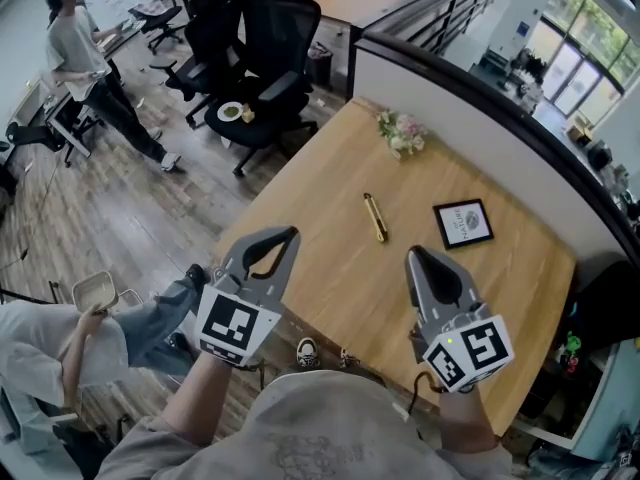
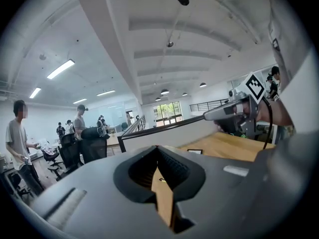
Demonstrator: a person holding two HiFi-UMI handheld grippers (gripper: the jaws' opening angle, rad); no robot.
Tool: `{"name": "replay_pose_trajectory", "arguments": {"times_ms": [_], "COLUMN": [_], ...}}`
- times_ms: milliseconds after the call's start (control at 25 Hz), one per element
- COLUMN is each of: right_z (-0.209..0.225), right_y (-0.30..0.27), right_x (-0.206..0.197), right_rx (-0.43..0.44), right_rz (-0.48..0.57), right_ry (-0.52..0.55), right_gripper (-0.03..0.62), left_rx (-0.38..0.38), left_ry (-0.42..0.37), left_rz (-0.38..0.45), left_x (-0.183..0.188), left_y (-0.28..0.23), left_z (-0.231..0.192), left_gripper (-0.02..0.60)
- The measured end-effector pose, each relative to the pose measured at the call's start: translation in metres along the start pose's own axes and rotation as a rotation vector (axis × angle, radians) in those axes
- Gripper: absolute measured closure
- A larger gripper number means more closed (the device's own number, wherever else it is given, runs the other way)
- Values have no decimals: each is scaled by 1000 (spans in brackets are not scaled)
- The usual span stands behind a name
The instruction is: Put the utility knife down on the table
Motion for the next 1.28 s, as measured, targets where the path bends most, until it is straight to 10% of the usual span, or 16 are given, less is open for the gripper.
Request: {"name": "replay_pose_trajectory", "arguments": {"times_ms": [1280], "right_z": [-46], "right_y": [16], "right_x": [-25], "right_rx": [64], "right_rz": [-54], "right_ry": [44], "right_gripper": [583], "left_rx": [25], "left_ry": [-11], "left_rz": [9], "left_x": [-2], "left_y": [38], "left_z": [18], "left_gripper": [581]}}
Point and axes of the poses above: the fingertips, and each gripper's own axes: y backward along the fingers, z to its right, x out of its top, the point moved 5 cm from there along y, backward along the fingers, and after that the axes turned 1 degree about -x, right-handed, at the moved point
